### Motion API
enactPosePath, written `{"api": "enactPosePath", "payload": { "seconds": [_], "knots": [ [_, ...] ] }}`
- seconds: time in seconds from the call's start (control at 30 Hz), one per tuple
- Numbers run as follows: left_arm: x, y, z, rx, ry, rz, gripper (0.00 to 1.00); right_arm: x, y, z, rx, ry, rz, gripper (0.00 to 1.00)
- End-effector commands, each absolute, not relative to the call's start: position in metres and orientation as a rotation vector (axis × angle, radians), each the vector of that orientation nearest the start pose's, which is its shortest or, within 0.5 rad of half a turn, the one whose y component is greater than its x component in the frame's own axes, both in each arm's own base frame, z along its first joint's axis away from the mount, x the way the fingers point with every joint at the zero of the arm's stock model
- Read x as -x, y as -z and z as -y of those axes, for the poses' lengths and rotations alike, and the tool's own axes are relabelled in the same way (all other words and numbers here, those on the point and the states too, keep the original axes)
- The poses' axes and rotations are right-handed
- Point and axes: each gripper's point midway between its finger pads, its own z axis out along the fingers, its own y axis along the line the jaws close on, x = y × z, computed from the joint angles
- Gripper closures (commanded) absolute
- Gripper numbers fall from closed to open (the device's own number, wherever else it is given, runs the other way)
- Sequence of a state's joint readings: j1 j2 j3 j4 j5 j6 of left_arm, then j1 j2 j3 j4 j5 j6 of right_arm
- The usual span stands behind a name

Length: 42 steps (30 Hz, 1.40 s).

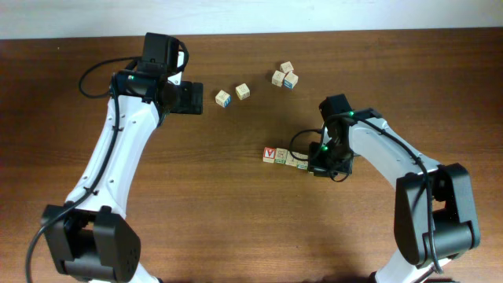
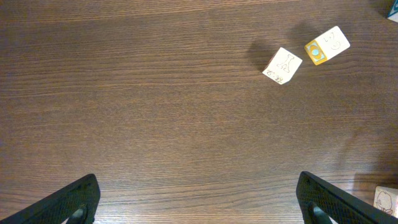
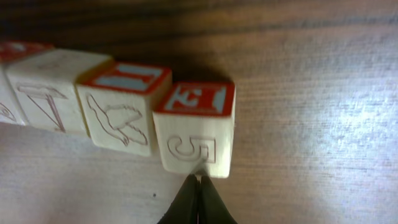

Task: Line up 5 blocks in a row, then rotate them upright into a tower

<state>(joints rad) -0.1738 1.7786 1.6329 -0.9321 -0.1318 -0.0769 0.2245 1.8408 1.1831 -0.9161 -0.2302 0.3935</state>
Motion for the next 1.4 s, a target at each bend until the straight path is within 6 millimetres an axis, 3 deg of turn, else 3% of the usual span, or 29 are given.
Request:
{"api": "enactPosePath", "payload": {
  "seconds": [0.0,0.33,0.47,0.63,0.73,0.83,0.9,1.13,1.37],
  "knots": [
    [-0.442,-0.185,0.051,-0.051,-0.093,-2.623,0.01,-0.305,-0.02,-0.108,-0.265,-0.319,-3.178,0.96],
    [-0.442,-0.185,0.051,-0.051,-0.093,-2.623,0.01,-0.309,-0.02,-0.11,-0.261,-0.333,-3.163,0.96],
    [-0.443,-0.185,0.051,-0.05,-0.093,-2.623,0.01,-0.307,-0.024,-0.118,-0.239,-0.412,-3.166,0.96],
    [-0.442,-0.185,0.051,-0.051,-0.093,-2.623,0.01,-0.308,-0.05,-0.115,-0.235,-0.434,-3.147,0.96],
    [-0.442,-0.185,0.051,-0.05,-0.093,-2.623,0.01,-0.31,-0.065,-0.099,-0.26,-0.399,-3.109,0.96],
    [-0.442,-0.185,0.051,-0.051,-0.093,-2.623,0.01,-0.32,-0.061,-0.072,-0.321,-0.258,-3.077,0.96],
    [-0.442,-0.185,0.051,-0.05,-0.093,-2.623,0.01,-0.324,-0.055,-0.068,-0.329,-0.225,-3.073,0.96],
    [-0.442,-0.185,0.051,-0.051,-0.093,-2.623,0.01,-0.323,-0.027,-0.07,-0.361,-0.205,-3.134,0.96],
    [-0.442,-0.185,0.051,-0.051,-0.093,-2.623,0.01,-0.334,-0.024,-0.086,-0.347,-0.347,-3.103,0.96]
  ]
}}
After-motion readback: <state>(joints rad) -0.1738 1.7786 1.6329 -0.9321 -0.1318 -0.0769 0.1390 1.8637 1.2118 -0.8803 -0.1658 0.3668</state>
